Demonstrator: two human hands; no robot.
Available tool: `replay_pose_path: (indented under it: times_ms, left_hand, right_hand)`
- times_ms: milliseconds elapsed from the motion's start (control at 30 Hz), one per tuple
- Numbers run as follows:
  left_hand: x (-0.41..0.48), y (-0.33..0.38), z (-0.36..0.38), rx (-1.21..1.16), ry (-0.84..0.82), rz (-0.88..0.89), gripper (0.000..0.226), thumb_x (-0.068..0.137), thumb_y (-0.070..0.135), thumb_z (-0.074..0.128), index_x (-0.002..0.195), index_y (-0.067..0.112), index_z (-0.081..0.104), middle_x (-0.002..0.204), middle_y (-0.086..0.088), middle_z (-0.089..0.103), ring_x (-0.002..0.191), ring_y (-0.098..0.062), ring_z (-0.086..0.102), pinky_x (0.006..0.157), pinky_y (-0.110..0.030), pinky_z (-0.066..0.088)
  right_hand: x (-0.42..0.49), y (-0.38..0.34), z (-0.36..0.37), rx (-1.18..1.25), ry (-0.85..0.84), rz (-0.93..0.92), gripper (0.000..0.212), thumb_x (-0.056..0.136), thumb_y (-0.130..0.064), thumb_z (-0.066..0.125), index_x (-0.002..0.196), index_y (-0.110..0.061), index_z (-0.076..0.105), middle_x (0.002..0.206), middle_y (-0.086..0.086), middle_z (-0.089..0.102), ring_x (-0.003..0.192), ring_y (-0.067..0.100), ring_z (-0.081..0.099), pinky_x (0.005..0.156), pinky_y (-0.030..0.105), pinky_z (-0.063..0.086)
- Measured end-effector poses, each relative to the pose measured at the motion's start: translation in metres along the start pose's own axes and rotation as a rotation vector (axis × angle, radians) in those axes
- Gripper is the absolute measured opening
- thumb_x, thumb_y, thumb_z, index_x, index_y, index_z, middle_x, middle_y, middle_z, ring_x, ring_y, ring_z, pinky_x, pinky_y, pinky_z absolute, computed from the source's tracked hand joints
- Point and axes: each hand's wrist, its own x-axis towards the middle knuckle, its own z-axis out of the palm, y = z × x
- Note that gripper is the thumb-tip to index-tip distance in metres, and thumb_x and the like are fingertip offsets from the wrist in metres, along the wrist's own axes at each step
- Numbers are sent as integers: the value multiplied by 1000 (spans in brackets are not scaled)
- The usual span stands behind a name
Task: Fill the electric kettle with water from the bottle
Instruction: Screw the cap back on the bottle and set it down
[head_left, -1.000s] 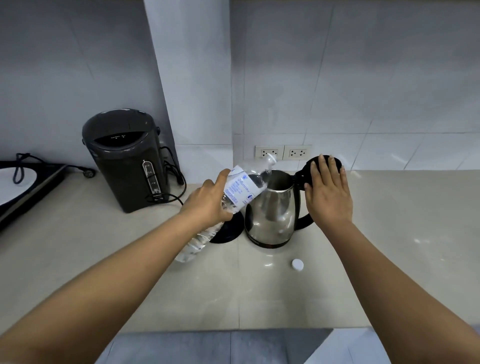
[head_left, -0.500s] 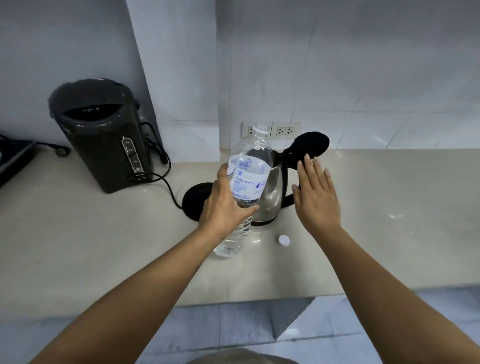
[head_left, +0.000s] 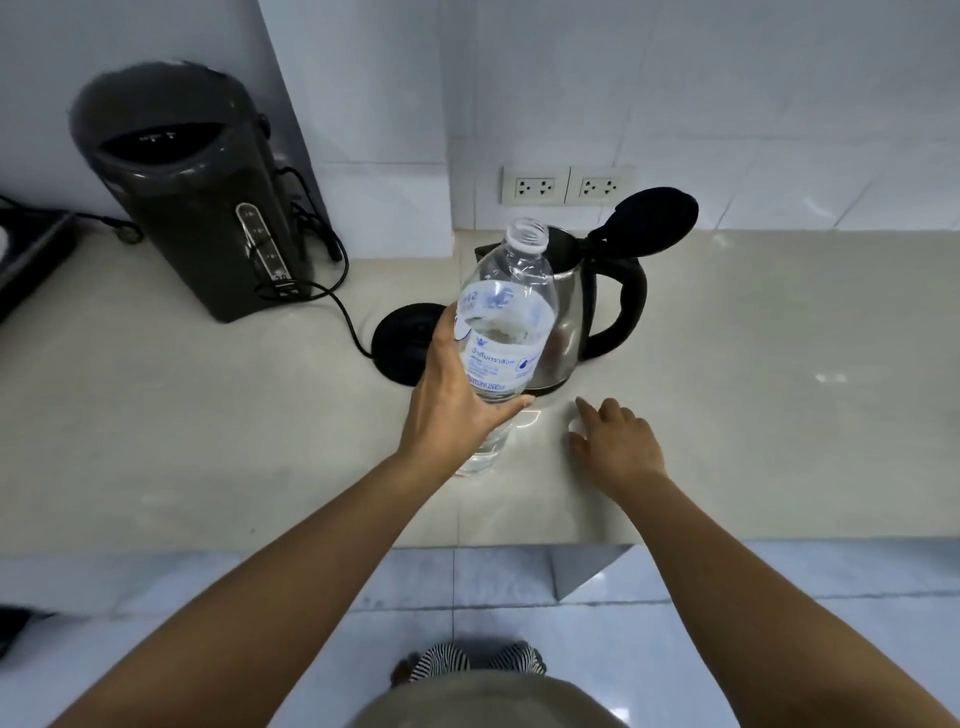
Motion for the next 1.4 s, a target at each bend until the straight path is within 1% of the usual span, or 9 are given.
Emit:
replay_pose_path:
  times_ms: [133, 333, 400, 500, 633, 867, 1067, 1200, 1400]
  left_hand:
    - [-9, -1, -1, -11, -22, -34, 126, 56, 41, 92, 150, 22, 9, 148, 1, 38, 131, -14, 45, 95, -18, 37]
    - [-20, -1, -9, -96, -1, -56, 108, 66, 47, 85, 143, 41, 9, 142, 8, 46, 124, -6, 50, 100, -27, 45]
    - [-22, -3, -11, -124, 4, -77, 101, 70, 47, 82, 144, 33, 14, 136, 12, 49, 118, -1, 52, 97, -25, 45]
    - [-24, -4, -15, -136, 6, -99, 96, 69, 45, 83, 140, 23, 21, 130, 13, 51, 114, -4, 55, 93, -23, 45]
    - [-20, -3, -25, -153, 2, -88, 92, 68, 43, 84, 134, 19, 24, 123, 15, 49, 109, -4, 53, 83, -13, 40]
    - [-8, 10, -51, -211, -39, 60, 106, 64, 49, 84, 143, 35, 15, 145, 1, 40, 128, -10, 46, 105, -30, 42]
    - [9, 36, -63, -164, -51, 138, 98, 65, 51, 82, 141, 34, 23, 139, 4, 48, 121, -10, 53, 97, -27, 47]
    - [8, 34, -62, -167, -50, 123, 91, 65, 50, 82, 137, 27, 32, 133, 3, 49, 116, -12, 55, 95, -36, 50]
    - [8, 39, -66, -118, -53, 122, 85, 69, 45, 83, 135, 21, 35, 133, 8, 47, 114, -5, 51, 84, -17, 39]
  right_hand:
    - [3, -3, 14, 108, 59, -19, 32, 92, -22, 52, 116, -1, 56, 104, 22, 56, 87, 39, 57, 73, 39, 39]
    - [8, -2, 10, 105, 87, -80, 27, 86, -20, 63, 90, 6, 59, 84, 25, 63, 69, 42, 61, 62, 41, 43]
    - [5, -3, 3, 143, 156, -85, 29, 85, -22, 65, 84, 5, 57, 78, 25, 62, 62, 42, 61, 60, 42, 44]
    - [2, -9, -20, 284, 270, -47, 33, 92, -33, 56, 96, -1, 57, 91, 17, 63, 74, 40, 60, 67, 41, 45]
    - [-7, -34, -75, 586, 452, -16, 26, 92, -37, 51, 104, -14, 54, 96, -1, 60, 76, 20, 59, 69, 35, 48]
    - [-31, -90, -171, 865, 661, -205, 21, 92, -29, 55, 108, -15, 57, 97, -8, 61, 85, 7, 57, 76, 24, 47]
    - [-37, -109, -206, 610, 639, -385, 30, 91, -28, 55, 117, -12, 58, 109, -1, 63, 97, 15, 60, 82, 31, 50]
    - [-36, -111, -215, 447, 593, -432, 31, 92, -28, 54, 120, -15, 58, 109, -1, 63, 95, 17, 60, 80, 36, 50]
    - [-31, -108, -230, 343, 473, -477, 36, 93, -25, 54, 128, -24, 57, 123, -7, 62, 107, 13, 59, 85, 31, 48]
